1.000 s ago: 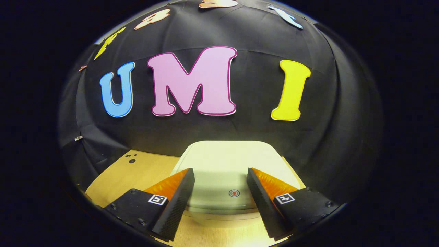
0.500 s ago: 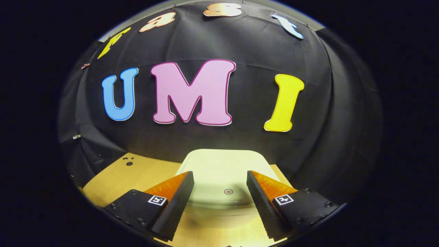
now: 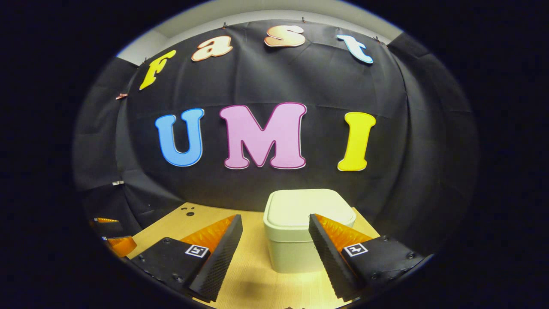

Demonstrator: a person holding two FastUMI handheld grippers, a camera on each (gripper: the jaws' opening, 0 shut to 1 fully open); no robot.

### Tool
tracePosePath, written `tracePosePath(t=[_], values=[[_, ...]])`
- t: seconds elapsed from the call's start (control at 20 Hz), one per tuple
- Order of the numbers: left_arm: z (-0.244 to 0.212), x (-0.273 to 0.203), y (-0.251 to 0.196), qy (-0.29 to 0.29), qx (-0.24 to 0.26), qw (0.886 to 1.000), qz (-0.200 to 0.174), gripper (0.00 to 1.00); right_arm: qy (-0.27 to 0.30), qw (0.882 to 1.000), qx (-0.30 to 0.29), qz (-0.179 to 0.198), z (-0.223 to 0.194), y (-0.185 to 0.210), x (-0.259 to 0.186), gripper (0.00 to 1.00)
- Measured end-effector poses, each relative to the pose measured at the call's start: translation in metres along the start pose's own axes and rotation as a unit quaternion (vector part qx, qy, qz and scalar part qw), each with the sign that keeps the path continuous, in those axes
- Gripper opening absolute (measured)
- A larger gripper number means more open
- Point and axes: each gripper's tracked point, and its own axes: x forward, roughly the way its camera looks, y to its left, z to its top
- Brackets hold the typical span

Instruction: Press the lid of the desktop garbage bin to open it, pick up the crumpled paper on the desktop and throw it into the bin, then pick up the pop can on the desktop and drop it into the bin, and finally close the garbage bin lid.

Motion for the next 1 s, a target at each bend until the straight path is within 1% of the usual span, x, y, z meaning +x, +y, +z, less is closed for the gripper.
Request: tracePosePath(t=[0.1,0.2,0.45,0.55,0.65,0.8,0.85,0.9,1.0], values=[[-0.009,-0.008,-0.010,0.003,0.021,1.000,-0.009,0.96,0.009,1.000,-0.022,0.000,-0.013,0.006,-0.013,0.97],[-0.018,-0.018,-0.018,0.004,0.027,0.999,-0.023,0.96,0.019,0.999,-0.029,0.004,-0.024,0.016,-0.020,0.97],[-0.048,-0.025,-0.024,0.038,-0.005,0.998,-0.040,0.95,0.068,0.998,-0.005,0.007,-0.069,0.033,-0.047,0.97],[-0.058,-0.025,-0.033,0.057,-0.036,0.996,-0.065,0.96,0.086,0.996,-0.004,0.005,-0.082,0.033,-0.054,0.97],[-0.058,-0.023,-0.028,0.060,-0.053,0.995,-0.064,0.96,0.098,0.995,0.001,0.008,-0.091,0.036,-0.057,0.97],[-0.061,-0.018,-0.020,0.063,-0.052,0.995,-0.053,0.96,0.110,0.994,0.008,0.012,-0.096,0.041,-0.055,0.97],[-0.061,-0.017,-0.020,0.062,-0.055,0.995,-0.051,1.00,0.112,0.994,0.010,0.013,-0.096,0.042,-0.054,0.97],[-0.060,-0.014,-0.019,0.061,-0.059,0.995,-0.050,0.96,0.113,0.993,0.010,0.014,-0.095,0.043,-0.052,0.97],[-0.060,-0.011,-0.018,0.057,-0.058,0.995,-0.050,0.97,0.117,0.993,0.011,0.015,-0.094,0.043,-0.048,0.97]])
